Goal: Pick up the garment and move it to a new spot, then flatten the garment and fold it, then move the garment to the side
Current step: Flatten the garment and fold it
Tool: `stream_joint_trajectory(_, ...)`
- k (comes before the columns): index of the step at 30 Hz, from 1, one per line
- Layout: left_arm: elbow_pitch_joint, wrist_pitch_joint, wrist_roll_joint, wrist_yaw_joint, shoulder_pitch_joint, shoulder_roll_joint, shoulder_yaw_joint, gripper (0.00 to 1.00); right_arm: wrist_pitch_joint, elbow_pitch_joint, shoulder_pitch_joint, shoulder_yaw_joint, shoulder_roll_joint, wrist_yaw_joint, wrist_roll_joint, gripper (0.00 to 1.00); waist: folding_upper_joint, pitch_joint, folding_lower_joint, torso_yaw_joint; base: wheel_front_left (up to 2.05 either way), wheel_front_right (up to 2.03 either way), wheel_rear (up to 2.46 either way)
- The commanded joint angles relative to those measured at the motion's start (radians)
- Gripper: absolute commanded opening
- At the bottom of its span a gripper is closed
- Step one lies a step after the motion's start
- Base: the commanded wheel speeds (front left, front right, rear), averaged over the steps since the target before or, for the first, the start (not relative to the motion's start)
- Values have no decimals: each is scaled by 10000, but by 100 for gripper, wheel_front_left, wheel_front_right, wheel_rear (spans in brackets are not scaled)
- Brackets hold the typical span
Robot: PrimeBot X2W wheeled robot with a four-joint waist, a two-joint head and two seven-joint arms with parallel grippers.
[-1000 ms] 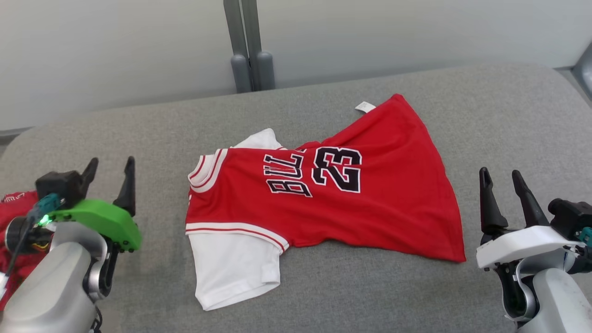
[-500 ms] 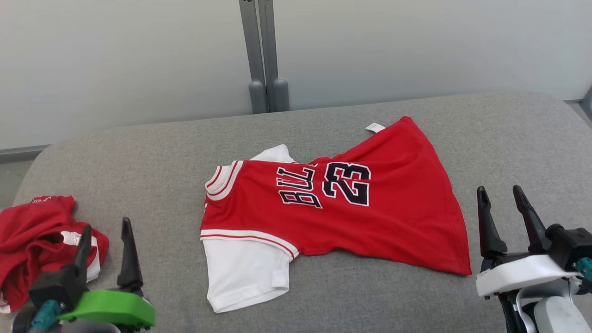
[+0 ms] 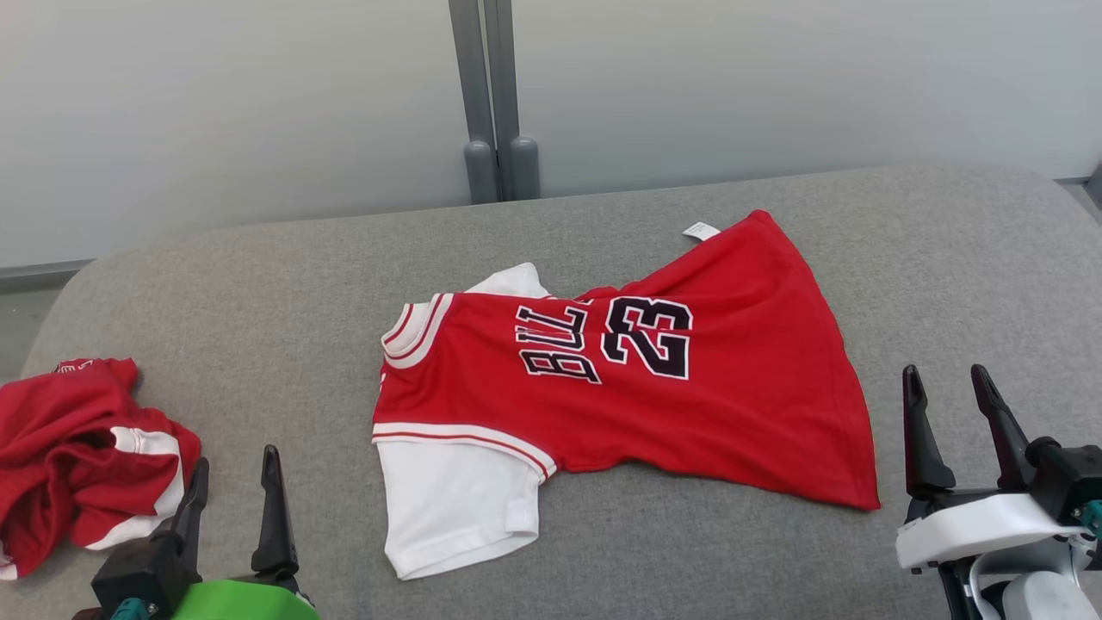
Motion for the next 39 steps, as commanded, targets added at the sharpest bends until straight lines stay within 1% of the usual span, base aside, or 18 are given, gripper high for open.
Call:
stream_joint_trajectory(1, 37, -6, 117, -73, -76, -78, 93, 100, -33, -24, -60, -19, -50, 4, -87, 100, -1, -13, 0, -36, 0, 0, 0)
stream_joint_trajectory(7, 222, -5, 373, -328, -150, -228, 270, 100, -33, 80, -127, -7, -34, 4, -3, 100, -1, -22, 0, -94, 0, 0, 0)
stream_joint_trajectory(10, 333, -5, 318, -417, -184, -289, 216, 100, -34, 110, -182, 6, -53, 4, 62, 100, -1, -19, 0, -106, 0, 0, 0)
stream_joint_trajectory(12, 480, 302, 95, -513, -153, -372, 112, 100, -34, 123, -190, -14, -96, 4, 98, 100, -1, -9, 0, -101, 0, 0, 0)
stream_joint_trajectory(16, 638, 1469, -297, -725, -122, -433, -231, 100, -12, 606, -92, -104, -180, 4, 357, 100, -1, 86, 0, -65, 0, 0, 0)
stream_joint_trajectory(20, 571, 2468, -495, -805, -141, -459, -556, 100, 904, 1601, -201, -321, -196, 4, 825, 100, -1, 194, 0, 0, 0, 0, 0)
stream_joint_trajectory(22, 574, 2956, -633, -909, -179, -481, -768, 100, 1675, 2133, -320, -270, -96, 4, 1357, 100, -1, 234, 0, 41, 0, 0, 0)
stream_joint_trajectory(25, 613, 3443, -780, -986, -233, -469, -924, 100, 2538, 2626, -457, -160, -91, 4, 1955, 100, -1, 277, 0, 71, 0, 0, 0)
stream_joint_trajectory(28, 703, 3902, -811, -912, -287, -437, -1088, 100, 3224, 3017, -688, -97, -143, 4, 2502, 100, -1, 349, 0, 87, 0, 0, 0)
stream_joint_trajectory(30, 766, 4091, -818, -884, -363, -428, -1152, 100, 3538, 3249, -818, -122, -133, 4, 2719, 100, -1, 398, 0, 98, 0, 0, 0)
stream_joint_trajectory(33, 1013, 4321, -931, -990, -502, -522, -1249, 100, 3833, 3504, -984, -153, -82, 4, 2996, 100, -1, 477, 0, 142, 0, 0, 0)
stream_joint_trajectory(39, 1848, 4635, -1001, -1173, -1023, -724, -1549, 100, 3954, 3860, -1298, -134, -53, 4, 3252, 100, -1, 741, 0, 159, 0, 0, 0)
